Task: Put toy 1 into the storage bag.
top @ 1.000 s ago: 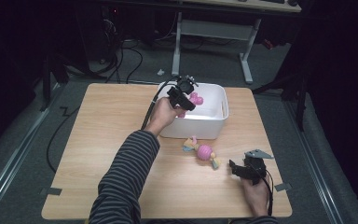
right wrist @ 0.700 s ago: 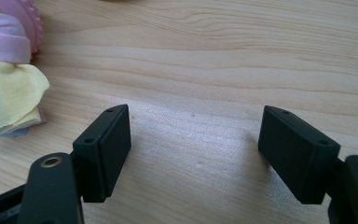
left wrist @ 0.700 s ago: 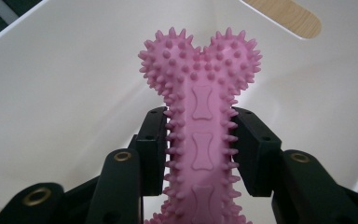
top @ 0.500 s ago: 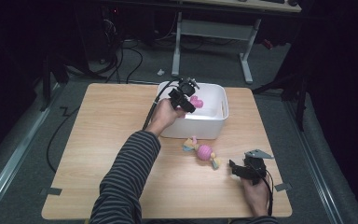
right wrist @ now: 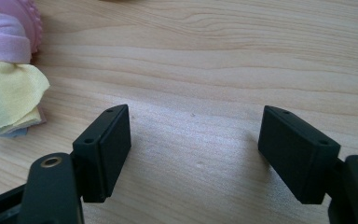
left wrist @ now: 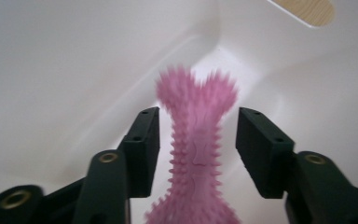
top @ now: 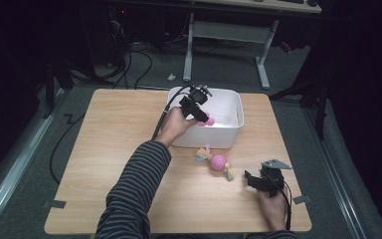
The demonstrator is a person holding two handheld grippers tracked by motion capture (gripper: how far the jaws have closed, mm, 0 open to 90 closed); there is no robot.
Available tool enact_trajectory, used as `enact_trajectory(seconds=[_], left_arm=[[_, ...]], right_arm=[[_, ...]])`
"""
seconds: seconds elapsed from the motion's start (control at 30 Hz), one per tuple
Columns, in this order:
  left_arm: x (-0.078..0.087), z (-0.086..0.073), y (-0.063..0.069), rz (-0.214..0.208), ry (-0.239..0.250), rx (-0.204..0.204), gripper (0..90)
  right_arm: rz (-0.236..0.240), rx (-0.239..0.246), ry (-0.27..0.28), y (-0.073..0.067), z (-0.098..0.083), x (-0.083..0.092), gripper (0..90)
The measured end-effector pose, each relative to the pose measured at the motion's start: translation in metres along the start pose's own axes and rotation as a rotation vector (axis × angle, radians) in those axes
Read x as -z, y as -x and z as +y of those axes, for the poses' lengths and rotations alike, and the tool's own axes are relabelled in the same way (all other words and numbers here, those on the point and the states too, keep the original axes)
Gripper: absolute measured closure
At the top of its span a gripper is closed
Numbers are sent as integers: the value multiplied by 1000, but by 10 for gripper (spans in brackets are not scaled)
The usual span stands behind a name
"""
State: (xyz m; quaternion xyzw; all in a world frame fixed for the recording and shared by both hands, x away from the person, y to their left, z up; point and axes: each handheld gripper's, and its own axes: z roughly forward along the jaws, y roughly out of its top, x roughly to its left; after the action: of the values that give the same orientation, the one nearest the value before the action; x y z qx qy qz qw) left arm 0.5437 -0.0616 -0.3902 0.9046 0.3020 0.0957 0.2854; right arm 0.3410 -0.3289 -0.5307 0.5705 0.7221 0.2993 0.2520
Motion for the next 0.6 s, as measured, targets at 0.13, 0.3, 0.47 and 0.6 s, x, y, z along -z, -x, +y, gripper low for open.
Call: enact_trajectory(seconds=[0.13,0.3,0.47,0.6], left_arm=[[8,1,1,9,20,5,377],[31,0,4,14,75,-1,336],[61,-7,5,7,161,4,327],[83,-17,2,7,207,13,320]], right_arm=[[1,0,-1,0,0,0,256],[1,-4,-2,0,0,0,255],[1,-5,0,0,0,0,256],[1,-5,0,0,0,0,256]])
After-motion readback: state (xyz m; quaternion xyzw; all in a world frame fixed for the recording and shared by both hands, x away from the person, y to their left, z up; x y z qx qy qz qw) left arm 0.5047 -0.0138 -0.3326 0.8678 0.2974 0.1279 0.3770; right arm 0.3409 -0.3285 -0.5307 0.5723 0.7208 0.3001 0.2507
